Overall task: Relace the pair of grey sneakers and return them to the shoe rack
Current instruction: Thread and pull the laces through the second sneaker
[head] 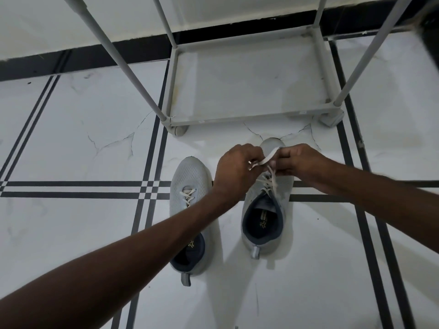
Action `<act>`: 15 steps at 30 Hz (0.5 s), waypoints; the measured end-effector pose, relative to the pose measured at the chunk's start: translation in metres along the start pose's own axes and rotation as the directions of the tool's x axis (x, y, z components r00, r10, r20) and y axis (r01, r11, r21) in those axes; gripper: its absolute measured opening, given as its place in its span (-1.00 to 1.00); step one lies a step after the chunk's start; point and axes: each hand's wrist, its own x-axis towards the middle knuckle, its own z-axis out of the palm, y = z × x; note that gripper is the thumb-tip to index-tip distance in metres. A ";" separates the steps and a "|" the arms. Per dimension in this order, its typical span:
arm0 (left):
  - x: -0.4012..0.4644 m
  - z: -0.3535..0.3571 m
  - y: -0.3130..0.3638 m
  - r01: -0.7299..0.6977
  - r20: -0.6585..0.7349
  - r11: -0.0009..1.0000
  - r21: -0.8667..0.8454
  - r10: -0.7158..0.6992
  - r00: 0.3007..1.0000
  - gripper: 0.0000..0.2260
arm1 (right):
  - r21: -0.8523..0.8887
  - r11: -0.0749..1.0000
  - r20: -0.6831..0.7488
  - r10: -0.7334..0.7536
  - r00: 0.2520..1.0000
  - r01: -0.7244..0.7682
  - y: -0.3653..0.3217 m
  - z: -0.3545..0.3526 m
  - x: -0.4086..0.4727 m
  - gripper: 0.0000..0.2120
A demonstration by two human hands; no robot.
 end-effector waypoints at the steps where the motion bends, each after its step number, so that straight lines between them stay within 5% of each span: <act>1: 0.000 -0.001 -0.001 0.111 0.017 0.986 -0.122 -0.110 0.994 -0.89 | -0.020 1.000 -0.061 -0.012 0.998 0.011 -0.001 -0.001 0.000 -0.86; 5: -0.005 -0.005 -0.015 0.449 0.091 0.817 -0.363 -0.448 0.889 -0.89 | 0.020 0.999 -0.246 -0.034 0.969 0.040 -0.007 -0.010 -0.002 -0.88; 8: -0.013 -0.012 -0.031 0.612 0.180 0.656 -0.442 -0.604 0.776 -0.89 | 0.080 0.996 -0.174 -0.016 0.985 0.031 -0.011 -0.031 -0.004 -0.87; 10: -0.017 -0.018 -0.037 0.709 0.230 0.557 -0.433 -0.692 0.684 -0.87 | -0.220 0.975 -0.133 -0.061 0.989 0.031 -0.007 -0.044 -0.005 -0.85; 12: -0.016 -0.023 -0.045 0.769 0.262 0.478 -0.425 -0.748 0.610 -0.81 | -0.720 0.690 -0.066 -0.179 0.982 0.078 0.002 -0.052 -0.007 -0.84; 14: -0.013 -0.026 -0.053 0.795 0.251 0.476 -0.377 -0.773 0.582 -0.76 | -0.909 0.408 -0.010 -0.220 0.975 0.083 0.013 -0.053 -0.010 -0.78; 15: -0.013 -0.027 -0.055 0.780 0.214 0.564 -0.270 -0.755 0.620 -0.71 | -0.937 0.344 -0.007 -0.211 0.977 0.067 0.019 -0.051 -0.013 -0.76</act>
